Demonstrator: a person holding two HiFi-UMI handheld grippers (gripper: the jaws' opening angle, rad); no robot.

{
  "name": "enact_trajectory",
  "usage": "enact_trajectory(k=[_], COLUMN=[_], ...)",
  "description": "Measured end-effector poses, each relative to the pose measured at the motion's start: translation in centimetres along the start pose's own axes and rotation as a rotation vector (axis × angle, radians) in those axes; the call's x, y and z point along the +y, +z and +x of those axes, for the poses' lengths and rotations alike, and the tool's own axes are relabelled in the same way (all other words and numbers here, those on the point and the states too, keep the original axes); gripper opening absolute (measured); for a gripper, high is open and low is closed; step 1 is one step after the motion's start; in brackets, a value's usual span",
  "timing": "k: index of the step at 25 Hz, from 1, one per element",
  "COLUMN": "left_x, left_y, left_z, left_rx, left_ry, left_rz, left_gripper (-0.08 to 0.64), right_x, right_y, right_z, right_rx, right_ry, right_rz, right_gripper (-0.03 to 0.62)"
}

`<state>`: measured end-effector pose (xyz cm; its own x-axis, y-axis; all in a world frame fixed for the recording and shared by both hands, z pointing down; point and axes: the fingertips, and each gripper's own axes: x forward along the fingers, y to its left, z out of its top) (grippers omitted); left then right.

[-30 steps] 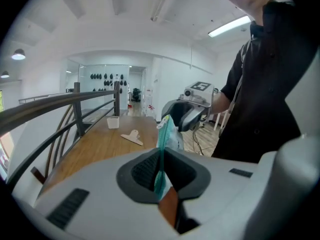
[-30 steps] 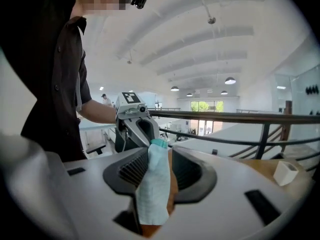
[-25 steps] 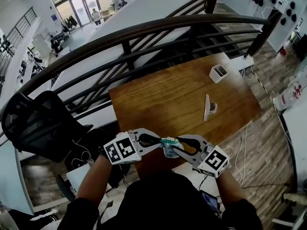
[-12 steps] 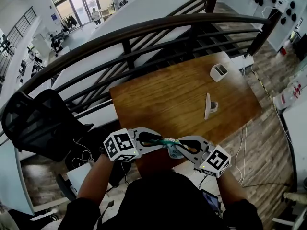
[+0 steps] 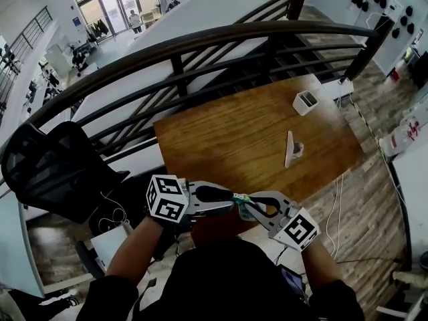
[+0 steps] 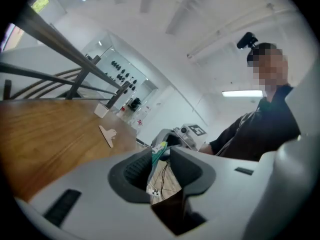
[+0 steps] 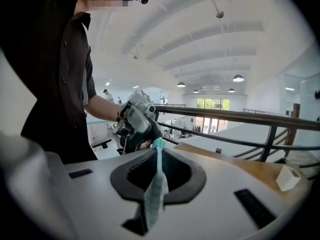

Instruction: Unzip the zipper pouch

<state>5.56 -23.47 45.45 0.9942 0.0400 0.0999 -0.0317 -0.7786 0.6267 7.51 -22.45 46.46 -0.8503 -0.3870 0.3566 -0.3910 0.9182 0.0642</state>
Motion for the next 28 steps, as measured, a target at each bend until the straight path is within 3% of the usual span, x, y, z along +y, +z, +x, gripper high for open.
enact_trajectory(k=[4, 7, 11, 18, 28], left_x=[0.6, 1.1, 1.7, 2.1, 1.8], left_y=[0.2, -0.1, -1.1, -1.5, -1.8], left_z=[0.2, 0.3, 0.6, 0.6, -0.4], left_rx=[-0.048, -0.059, -0.023, 0.001, -0.043], left_ry=[0.01, 0.02, 0.05, 0.089, 0.083], left_rz=[-0.143, -0.217, -0.246, -0.276, -0.311], left_gripper=[0.12, 0.12, 0.118, 0.081, 0.066], right_x=[-0.1, 0.2, 0.7, 0.8, 0.9], right_y=[0.0, -0.4, -0.7, -1.4, -1.8], right_z=[0.0, 0.1, 0.6, 0.8, 1.1], right_rx=[0.026, 0.097, 0.135, 0.186, 0.211], right_ry=[-0.023, -0.041, -0.068, -0.075, -0.095], right_rz=[-0.046, -0.147, -0.25, -0.315, -0.324], right_gripper=[0.021, 0.021, 0.021, 0.02, 0.02])
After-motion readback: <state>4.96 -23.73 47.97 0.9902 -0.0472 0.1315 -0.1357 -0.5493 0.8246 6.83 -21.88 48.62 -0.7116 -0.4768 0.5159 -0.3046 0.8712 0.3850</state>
